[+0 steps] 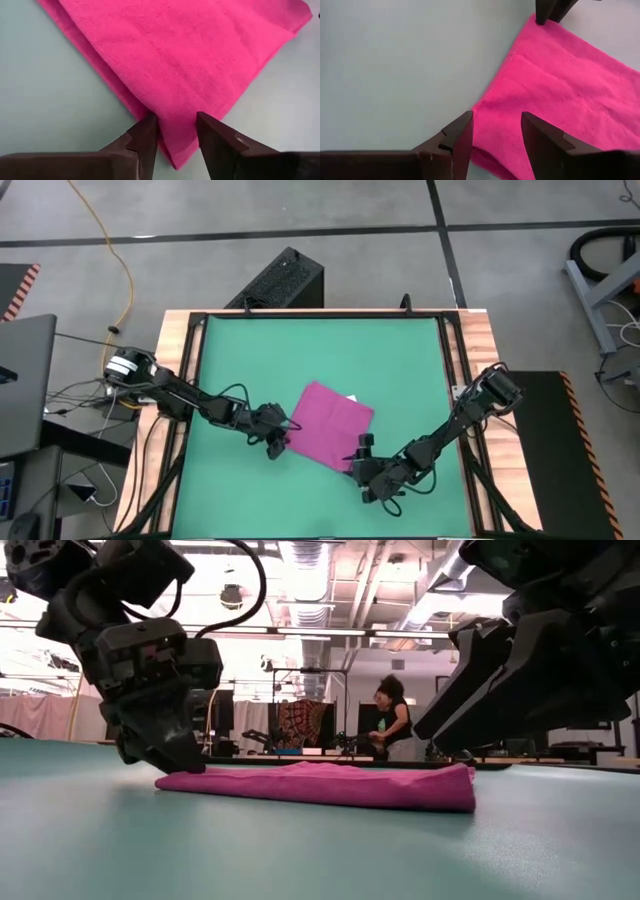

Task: Roll towel
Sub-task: Roll the violet towel

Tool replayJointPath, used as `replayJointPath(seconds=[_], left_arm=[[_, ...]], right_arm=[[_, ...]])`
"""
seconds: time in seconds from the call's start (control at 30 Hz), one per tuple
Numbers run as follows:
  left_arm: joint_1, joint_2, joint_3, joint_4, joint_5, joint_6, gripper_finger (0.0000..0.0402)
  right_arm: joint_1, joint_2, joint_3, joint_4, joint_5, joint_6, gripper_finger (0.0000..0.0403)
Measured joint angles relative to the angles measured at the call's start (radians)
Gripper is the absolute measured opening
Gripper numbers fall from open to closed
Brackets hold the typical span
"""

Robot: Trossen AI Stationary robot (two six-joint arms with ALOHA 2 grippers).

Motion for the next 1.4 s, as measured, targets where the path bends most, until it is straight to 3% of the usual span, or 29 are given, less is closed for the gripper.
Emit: replayJointPath(seconds=[0.4,0.87,1.2,1.4], left_arm=[[0.000,-0.010,0.015,0.032,0.127,0.019,0.0006],[-0.060,-0.011,0.082,0.028,0.193,0.031,0.0000],[-0.141,-0.011,0.082,0.025,0.101,-0.003,0.0000],[-0.148,-0.011,0.082,0.026,0.065,0.006,0.0000]], right_arm=[[0.000,0.000,0.000,0.000,0.001,0.011,0.0189],[0.002,0.000,0.000,0.000,0.003,0.026,0.0189],[0.068,0.000,0.000,0.003,-0.055,0.008,0.0188],[0.048,0.000,0.000,0.017,-0.005,0.017,0.0176]])
